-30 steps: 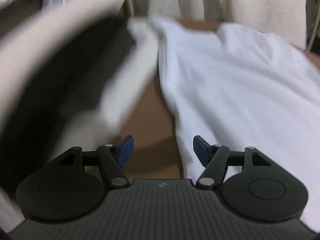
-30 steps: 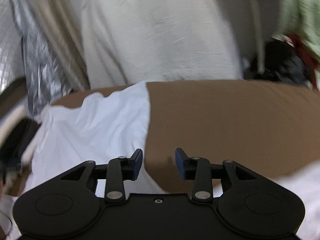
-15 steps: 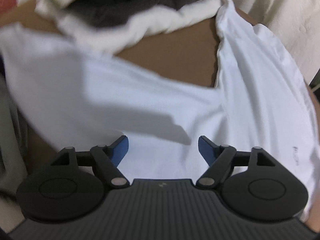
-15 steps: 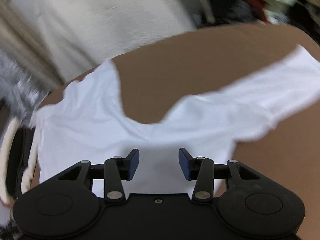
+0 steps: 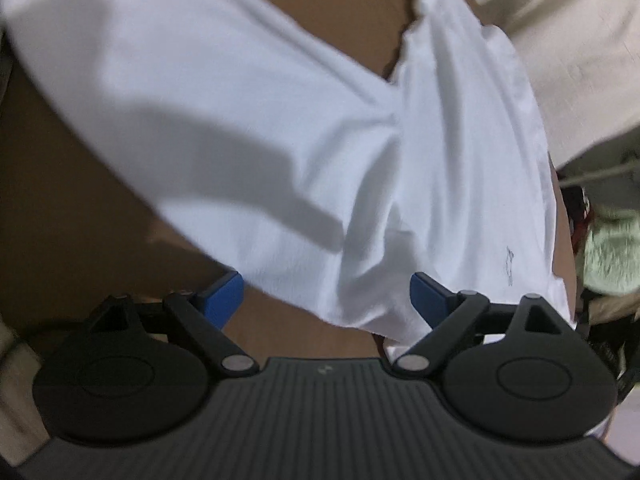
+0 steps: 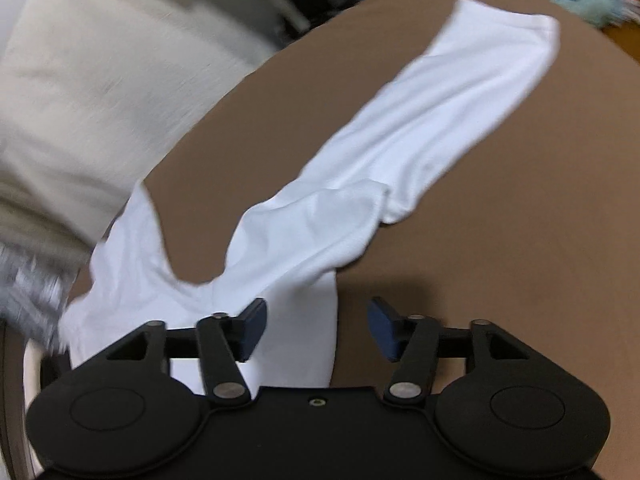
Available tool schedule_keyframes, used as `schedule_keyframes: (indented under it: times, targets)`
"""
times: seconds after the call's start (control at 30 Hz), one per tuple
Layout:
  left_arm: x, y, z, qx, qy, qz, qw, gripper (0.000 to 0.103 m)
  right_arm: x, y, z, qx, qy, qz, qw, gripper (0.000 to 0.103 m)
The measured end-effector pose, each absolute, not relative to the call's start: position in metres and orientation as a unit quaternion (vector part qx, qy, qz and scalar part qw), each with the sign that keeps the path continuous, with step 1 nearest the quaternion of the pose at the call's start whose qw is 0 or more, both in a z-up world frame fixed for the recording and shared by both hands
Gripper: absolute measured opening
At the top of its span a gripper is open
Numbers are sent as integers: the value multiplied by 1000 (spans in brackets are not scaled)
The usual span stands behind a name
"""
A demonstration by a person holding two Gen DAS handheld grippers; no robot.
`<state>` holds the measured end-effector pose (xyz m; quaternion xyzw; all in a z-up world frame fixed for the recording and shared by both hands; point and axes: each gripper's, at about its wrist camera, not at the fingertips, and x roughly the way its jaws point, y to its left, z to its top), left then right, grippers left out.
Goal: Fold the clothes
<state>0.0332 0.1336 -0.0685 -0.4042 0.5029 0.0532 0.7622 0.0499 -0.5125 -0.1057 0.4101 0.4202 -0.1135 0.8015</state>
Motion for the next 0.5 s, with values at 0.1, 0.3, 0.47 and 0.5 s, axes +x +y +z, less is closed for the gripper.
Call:
schedule_keyframes:
  times: [0.1, 0.3, 0.47, 0.5]
  targets:
    - [34, 127, -74, -415, 488, 82, 764, 98, 55, -523, -121, 422, 425, -92, 796, 66]
    - [35, 105, -74, -357, 466, 108, 802, 91, 62, -504, -145, 461, 477, -6, 748, 67]
    - [27, 97, -63, -294, 477, 111, 820, 55, 57, -462, -161, 458, 566, 56, 683, 67]
    - [26, 98, -64, -295, 481, 113, 818, 53, 55, -452, -160, 454, 577, 57, 676, 67]
